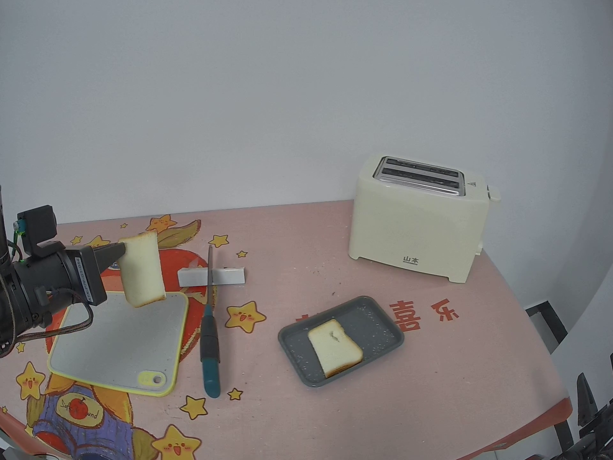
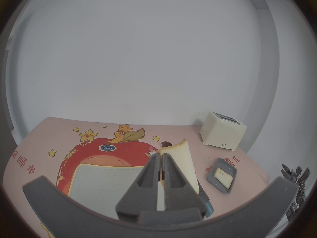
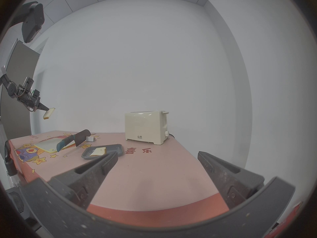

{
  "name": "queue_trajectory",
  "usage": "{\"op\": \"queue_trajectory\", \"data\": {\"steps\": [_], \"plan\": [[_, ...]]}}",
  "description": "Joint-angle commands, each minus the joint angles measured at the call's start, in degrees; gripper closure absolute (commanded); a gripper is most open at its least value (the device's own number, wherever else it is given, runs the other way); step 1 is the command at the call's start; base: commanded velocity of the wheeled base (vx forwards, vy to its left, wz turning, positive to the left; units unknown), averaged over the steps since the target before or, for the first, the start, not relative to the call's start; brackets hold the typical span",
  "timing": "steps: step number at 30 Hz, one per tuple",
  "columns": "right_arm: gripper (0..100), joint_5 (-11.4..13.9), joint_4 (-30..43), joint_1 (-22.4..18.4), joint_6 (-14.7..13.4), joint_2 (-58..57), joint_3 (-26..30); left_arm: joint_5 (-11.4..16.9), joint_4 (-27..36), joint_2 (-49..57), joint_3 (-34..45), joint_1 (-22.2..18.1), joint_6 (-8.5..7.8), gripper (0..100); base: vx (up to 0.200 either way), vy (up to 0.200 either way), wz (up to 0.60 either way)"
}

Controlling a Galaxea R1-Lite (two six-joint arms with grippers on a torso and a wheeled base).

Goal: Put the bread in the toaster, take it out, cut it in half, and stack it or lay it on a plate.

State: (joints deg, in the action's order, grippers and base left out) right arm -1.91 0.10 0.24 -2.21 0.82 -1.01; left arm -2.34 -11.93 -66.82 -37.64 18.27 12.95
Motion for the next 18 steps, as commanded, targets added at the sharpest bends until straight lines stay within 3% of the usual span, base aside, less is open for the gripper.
{"op": "queue_trajectory", "data": {"steps": [1,5,12,18], "plan": [[0,0.0,0.0,0.0,0.0,-0.8,1.0,0.1,0.0,-0.1,0.2,0.1,-0.38,100,0.0,0.0,0.0],[0,0.0,0.0,0.0,0.0,-0.8,1.0,0.1,0.1,-0.1,0.4,0.9,-0.64,100,0.0,0.0,0.0],[0,0.0,0.0,0.0,0.0,-0.8,1.0,-0.1,0.2,1.3,0.8,8.8,0.76,100,0.0,0.0,0.0],[0,0.0,0.0,0.0,0.0,-0.8,1.0,0.0,0.2,1.3,1.2,10.0,1.73,100,0.0,0.0,0.0]]}}
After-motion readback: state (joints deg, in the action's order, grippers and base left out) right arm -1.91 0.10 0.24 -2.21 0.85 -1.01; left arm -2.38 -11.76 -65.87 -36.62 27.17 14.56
